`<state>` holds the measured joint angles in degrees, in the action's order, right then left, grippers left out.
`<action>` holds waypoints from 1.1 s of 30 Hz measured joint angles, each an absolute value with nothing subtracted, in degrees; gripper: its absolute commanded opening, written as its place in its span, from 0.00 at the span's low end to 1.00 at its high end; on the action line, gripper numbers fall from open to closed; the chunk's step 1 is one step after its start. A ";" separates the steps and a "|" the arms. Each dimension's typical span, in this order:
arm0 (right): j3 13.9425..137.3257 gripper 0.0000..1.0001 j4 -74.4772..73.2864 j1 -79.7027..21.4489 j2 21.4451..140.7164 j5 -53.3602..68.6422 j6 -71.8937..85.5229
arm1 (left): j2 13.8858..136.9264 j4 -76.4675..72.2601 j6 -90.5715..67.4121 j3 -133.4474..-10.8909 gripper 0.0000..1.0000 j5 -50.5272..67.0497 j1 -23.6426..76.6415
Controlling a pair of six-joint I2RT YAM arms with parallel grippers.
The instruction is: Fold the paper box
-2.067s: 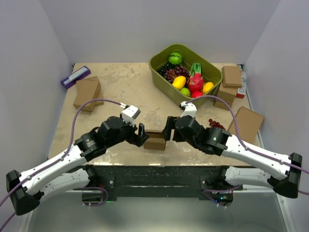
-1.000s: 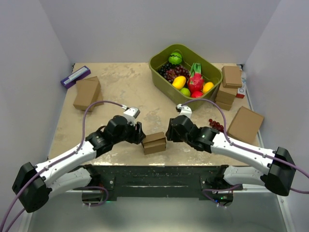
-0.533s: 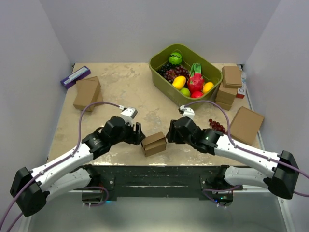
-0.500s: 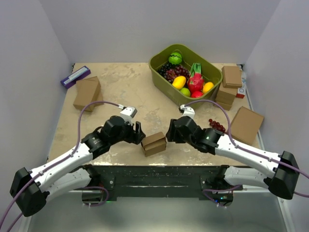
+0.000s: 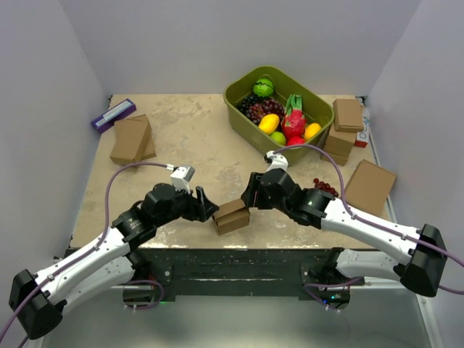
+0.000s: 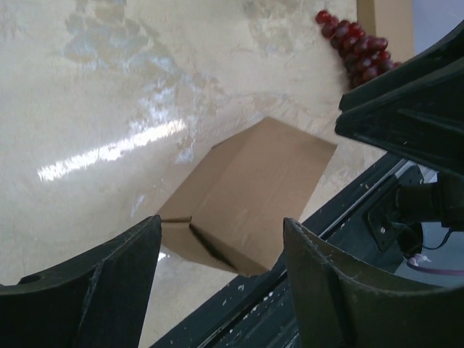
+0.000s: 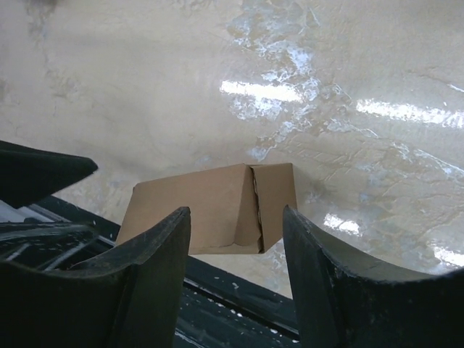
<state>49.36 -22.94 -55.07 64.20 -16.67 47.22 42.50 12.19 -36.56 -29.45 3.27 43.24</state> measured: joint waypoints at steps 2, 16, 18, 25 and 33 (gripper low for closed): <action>49.08 0.49 -22.22 -55.07 65.01 -16.25 47.24 | 42.24 12.01 -37.95 -27.18 0.72 4.05 43.24; 40.93 0.41 -17.63 -55.07 65.56 -14.44 48.49 | 41.21 9.98 -41.19 -20.12 0.69 7.29 43.22; 40.53 0.41 -17.04 -55.07 65.56 -14.20 48.64 | 41.21 9.91 -41.23 -19.99 0.70 7.31 43.24; 39.57 0.38 -15.18 -55.07 65.60 -13.93 48.90 | 40.86 9.67 -41.58 -19.97 0.72 7.31 43.24; 37.04 0.26 -10.41 -55.07 65.06 -13.06 50.46 | 39.81 3.01 -44.53 -15.49 0.57 9.52 43.24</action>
